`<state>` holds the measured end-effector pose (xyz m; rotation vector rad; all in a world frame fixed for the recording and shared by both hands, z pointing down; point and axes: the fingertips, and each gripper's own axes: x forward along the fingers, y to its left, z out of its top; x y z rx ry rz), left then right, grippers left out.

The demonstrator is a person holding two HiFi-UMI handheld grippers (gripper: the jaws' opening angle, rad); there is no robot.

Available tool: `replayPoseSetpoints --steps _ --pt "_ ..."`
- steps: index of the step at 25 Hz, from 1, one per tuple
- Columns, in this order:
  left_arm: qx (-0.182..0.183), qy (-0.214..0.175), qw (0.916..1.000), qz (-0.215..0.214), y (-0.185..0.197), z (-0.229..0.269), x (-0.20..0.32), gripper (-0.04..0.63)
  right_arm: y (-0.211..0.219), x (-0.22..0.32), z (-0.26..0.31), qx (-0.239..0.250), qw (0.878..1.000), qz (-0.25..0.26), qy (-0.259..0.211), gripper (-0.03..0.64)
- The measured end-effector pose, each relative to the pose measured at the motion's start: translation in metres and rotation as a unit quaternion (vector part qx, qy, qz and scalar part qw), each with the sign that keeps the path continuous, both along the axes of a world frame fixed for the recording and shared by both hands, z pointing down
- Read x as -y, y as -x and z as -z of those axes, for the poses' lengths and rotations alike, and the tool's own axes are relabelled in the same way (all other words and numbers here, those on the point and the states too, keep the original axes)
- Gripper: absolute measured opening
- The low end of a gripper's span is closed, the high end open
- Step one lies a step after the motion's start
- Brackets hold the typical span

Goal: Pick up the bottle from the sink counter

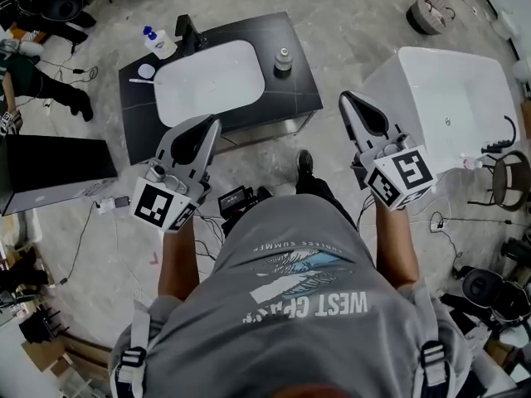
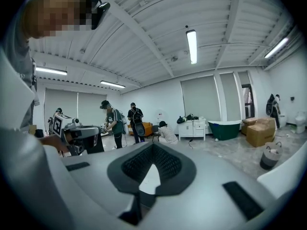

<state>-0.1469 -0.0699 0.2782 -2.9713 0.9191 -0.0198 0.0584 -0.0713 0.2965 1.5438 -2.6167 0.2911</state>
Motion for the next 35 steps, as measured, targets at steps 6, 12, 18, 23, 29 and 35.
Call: replayPoseSetpoints --steps 6,12,18,23,29,35 --pt "0.006 0.000 0.9989 0.047 -0.005 0.001 0.024 0.003 0.001 0.047 -0.012 0.011 0.999 0.051 0.008 0.003" --pt "0.012 0.006 0.9957 0.091 -0.022 -0.002 0.052 0.003 -0.007 0.093 -0.028 0.016 0.995 0.097 0.025 0.003" --pt "0.025 0.016 0.9907 0.133 -0.044 -0.010 0.070 0.003 -0.018 0.129 -0.051 0.021 0.989 0.141 0.041 0.003" --pt "0.036 0.024 0.9850 0.167 -0.058 -0.015 0.076 0.003 -0.027 0.154 -0.074 0.027 0.984 0.169 0.056 0.003" --pt "0.044 0.032 0.9818 0.182 -0.068 -0.021 0.075 0.003 -0.028 0.171 -0.102 0.022 0.980 0.182 0.074 0.003" --pt "0.035 0.044 0.9828 0.176 -0.064 -0.029 0.083 0.003 -0.022 0.183 -0.133 -0.002 0.980 0.175 0.095 0.003"
